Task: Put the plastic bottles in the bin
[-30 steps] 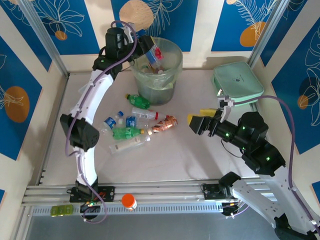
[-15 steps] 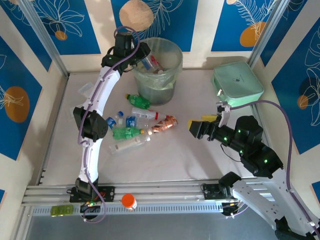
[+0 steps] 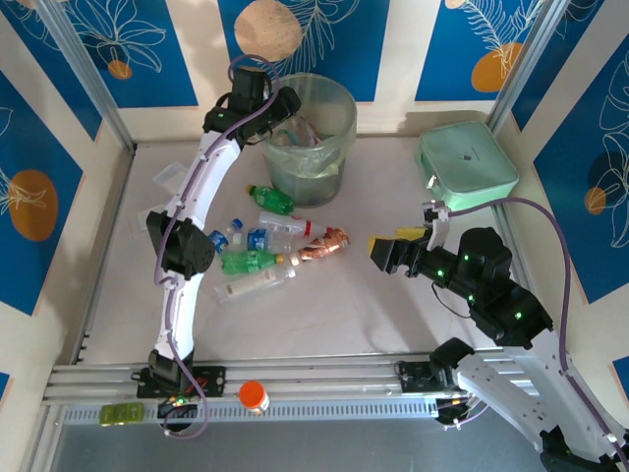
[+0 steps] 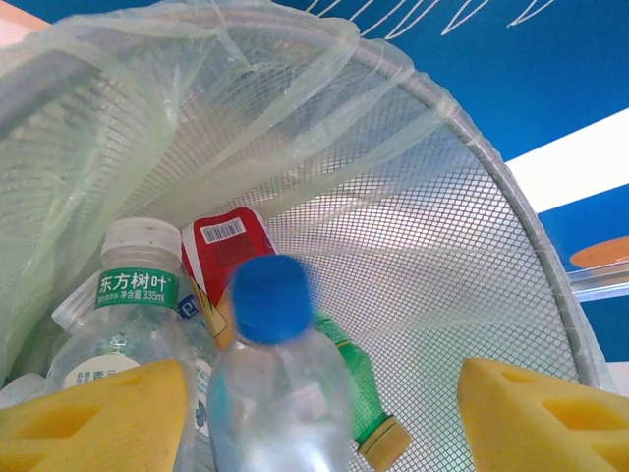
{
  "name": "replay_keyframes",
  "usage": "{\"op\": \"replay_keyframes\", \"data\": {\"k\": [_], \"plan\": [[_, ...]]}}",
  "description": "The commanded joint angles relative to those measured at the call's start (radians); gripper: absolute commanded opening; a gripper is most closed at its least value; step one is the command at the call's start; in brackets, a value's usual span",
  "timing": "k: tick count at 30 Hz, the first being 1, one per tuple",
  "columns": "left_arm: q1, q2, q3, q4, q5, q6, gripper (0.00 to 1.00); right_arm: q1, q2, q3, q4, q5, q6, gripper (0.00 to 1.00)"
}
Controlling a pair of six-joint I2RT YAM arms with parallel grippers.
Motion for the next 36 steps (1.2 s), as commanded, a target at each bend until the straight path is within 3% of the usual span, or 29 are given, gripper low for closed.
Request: {"op": "replay_keyframes", "data": {"k": [1,13,18,22,25,29,32,33,36], "plan": [[0.002,-0.023,0.033,-0.020,-0.029,0.015,0.75,-0.004,-0.004,0.012,0.021,0.003,-0.009,0.94],[-0.011,-0.156,0.032,0.005,0.039,0.101,0.78,-0.004,0.005,0.026,-0.005,-0.002,-0.018,0.93],[-0.037,-0.279,-0.010,-0.099,-0.042,0.189,0.79,-0.002,0.043,0.047,-0.045,-0.009,-0.039,0.93],[-0.046,-0.475,-0.278,-0.061,-0.092,0.189,0.87,-0.002,0.088,0.051,-0.067,-0.017,-0.020,0.91],[-0.045,-0.644,-0.532,0.005,-0.087,0.172,0.99,0.002,0.128,0.038,-0.064,-0.030,0.027,0.89],[-0.047,-0.892,-0.923,0.118,-0.142,0.079,0.99,0.021,0.188,0.024,-0.070,0.020,0.120,0.90],[-0.047,-1.011,-1.062,0.061,-0.174,0.033,0.99,0.047,0.250,0.018,-0.068,0.051,0.189,0.93],[-0.047,-1.041,-1.097,0.023,-0.182,0.010,0.99,0.062,0.282,0.026,-0.084,0.087,0.222,1.00],[-0.047,-1.120,-1.214,-0.060,-0.161,-0.082,0.99,0.104,0.380,0.060,-0.127,0.191,0.320,0.99]]}}
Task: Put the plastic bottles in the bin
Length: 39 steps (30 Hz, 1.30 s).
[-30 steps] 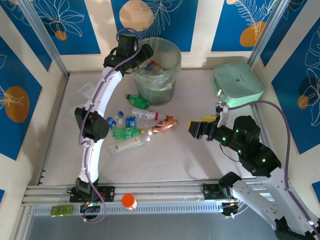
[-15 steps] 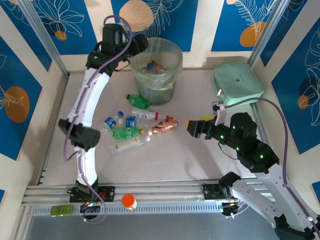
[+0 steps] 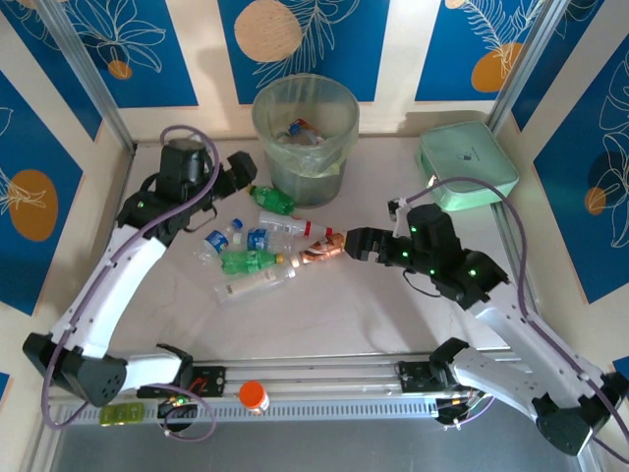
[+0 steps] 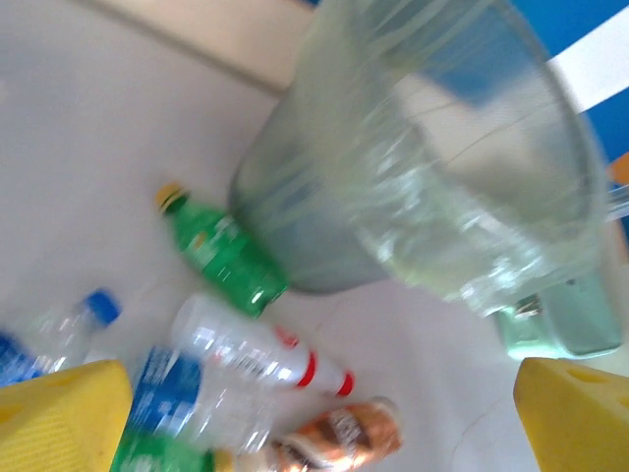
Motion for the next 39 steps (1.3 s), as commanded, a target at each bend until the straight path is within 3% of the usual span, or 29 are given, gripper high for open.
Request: {"op": "replay_keyframes", "data": {"k": [1,4,8,16,27,39], "plan": [[-0.004,-0.092,-0.106,-0.088,-0.002,-0.112,0.99,0.038,0.089,0.038,-0.064,0.134,0.155,0.99],[-0.004,-0.159,-0.204,-0.132,0.019,-0.130,0.99,0.045,0.169,0.047,-0.084,0.173,0.336,1.00],[-0.004,-0.250,-0.303,-0.154,0.004,-0.105,0.99,0.045,0.284,0.079,-0.124,0.177,0.575,0.87],[-0.004,-0.433,-0.449,-0.132,0.026,-0.029,0.99,0.011,0.514,0.161,-0.168,0.132,0.886,0.86],[-0.004,-0.477,-0.472,-0.162,0.075,0.006,0.99,-0.046,0.835,0.273,-0.088,0.009,1.005,0.96],[-0.004,-0.485,-0.479,-0.175,0.066,0.021,0.99,-0.076,0.915,0.238,-0.049,0.042,1.028,0.79]]}}
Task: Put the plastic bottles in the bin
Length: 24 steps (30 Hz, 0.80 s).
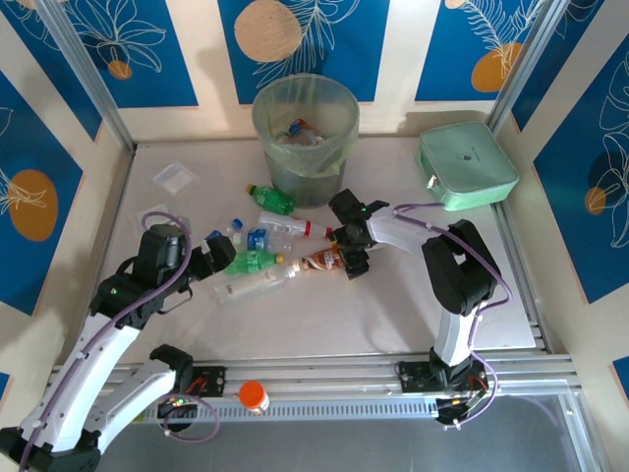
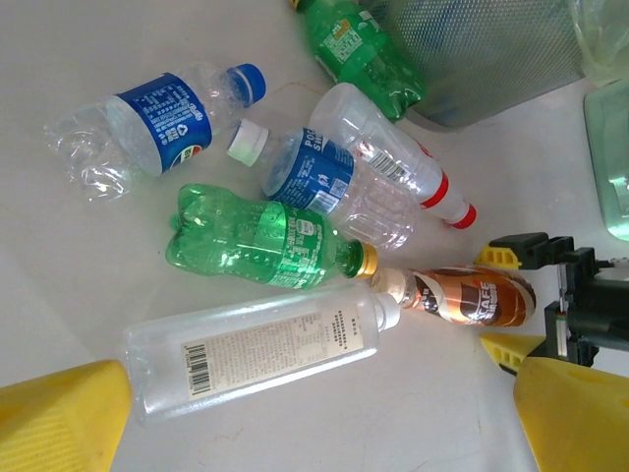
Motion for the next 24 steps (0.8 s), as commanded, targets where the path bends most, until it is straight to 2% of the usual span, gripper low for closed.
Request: {"op": "replay_keyframes", "data": {"k": [1,9,15,18,20,24], "plan": [[-0.003,-0.003,-0.012,-0.010,0.014,0.023,0.99,-0.017,0.000,-0.017,0.006,0.016,0.017,0.78],[-0.003,0.005,-0.015,0.020,0.042,0.044,0.99,-0.038,-0.028,-0.054,0.032,0.006,-0.002,0.62],[-0.003,0.043,-0.012,0.101,0.181,0.167,0.99,-0.057,-0.099,-0.091,0.047,0.008,-0.052,0.55],[-0.006,0.072,0.005,0.119,0.289,0.280,0.99,-0.069,-0.164,-0.094,0.051,0.006,-0.184,0.55],[-0.018,0.088,0.014,0.127,0.341,0.334,0.99,-0.051,-0.229,-0.099,0.047,0.059,-0.260,0.54],[-0.082,0.144,0.052,0.110,0.389,0.430,1.00,-0.024,-0.334,-0.106,0.064,0.092,-0.406,0.53]]}}
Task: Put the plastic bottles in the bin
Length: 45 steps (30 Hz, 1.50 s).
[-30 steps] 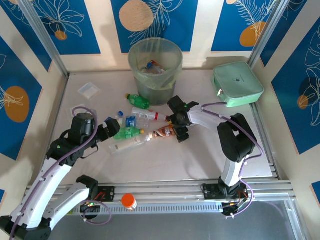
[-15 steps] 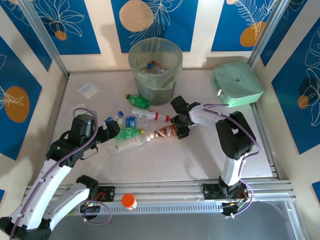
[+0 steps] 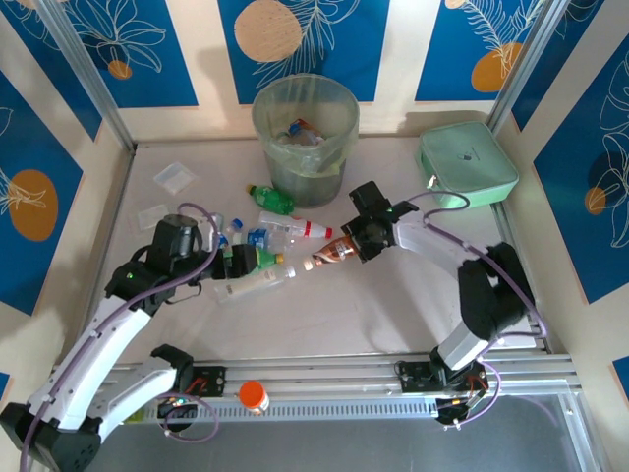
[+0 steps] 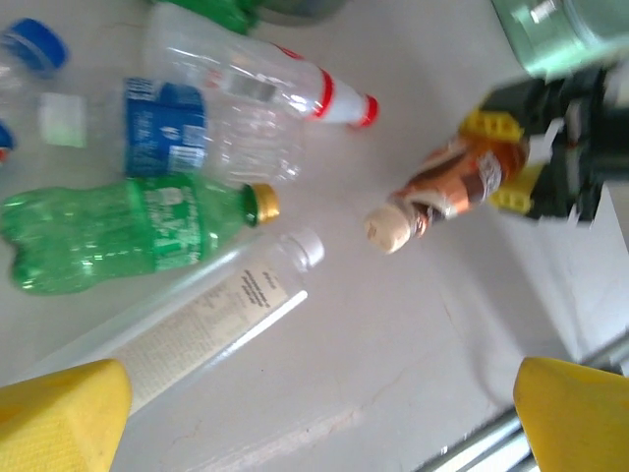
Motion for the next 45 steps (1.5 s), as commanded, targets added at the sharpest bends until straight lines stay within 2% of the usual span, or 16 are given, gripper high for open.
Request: {"op": "replay_keyframes", "data": {"k": [1,6,9,17,22,25,28,32,39,45], "plan": [[-0.069,0.050,0.070,-0.006,0.096,0.147,1.00,0.024,-0.087,-0.006,0.001,0.026,-0.186,0.53],[-0.201,0.139,0.138,-0.030,0.092,0.221,1.00,0.029,-0.165,0.002,0.004,-0.082,-0.310,0.47],[-0.219,0.184,0.144,0.017,0.166,0.210,1.00,0.034,-0.216,-0.011,0.020,-0.146,-0.330,0.47],[-0.249,0.321,0.156,0.150,0.262,0.147,0.99,0.044,-0.315,-0.044,0.061,-0.237,-0.328,0.46],[-0.263,0.365,0.148,0.273,0.375,0.084,0.99,0.076,-0.353,-0.056,0.082,-0.241,-0.333,0.46],[-0.265,0.387,0.127,0.370,0.439,0.032,0.95,0.081,-0.369,-0.071,0.090,-0.246,-0.321,0.45],[-0.269,0.413,0.127,0.403,0.451,0.019,0.88,0.081,-0.389,-0.090,0.108,-0.254,-0.306,0.44],[-0.278,0.439,0.143,0.399,0.470,0.029,0.76,0.079,-0.407,-0.096,0.114,-0.258,-0.297,0.44],[-0.307,0.472,0.187,0.334,0.451,0.086,0.71,0.070,-0.426,-0.096,0.117,-0.262,-0.282,0.44],[-0.313,0.471,0.198,0.329,0.446,0.097,0.51,0.063,-0.432,-0.093,0.111,-0.255,-0.285,0.44]]}}
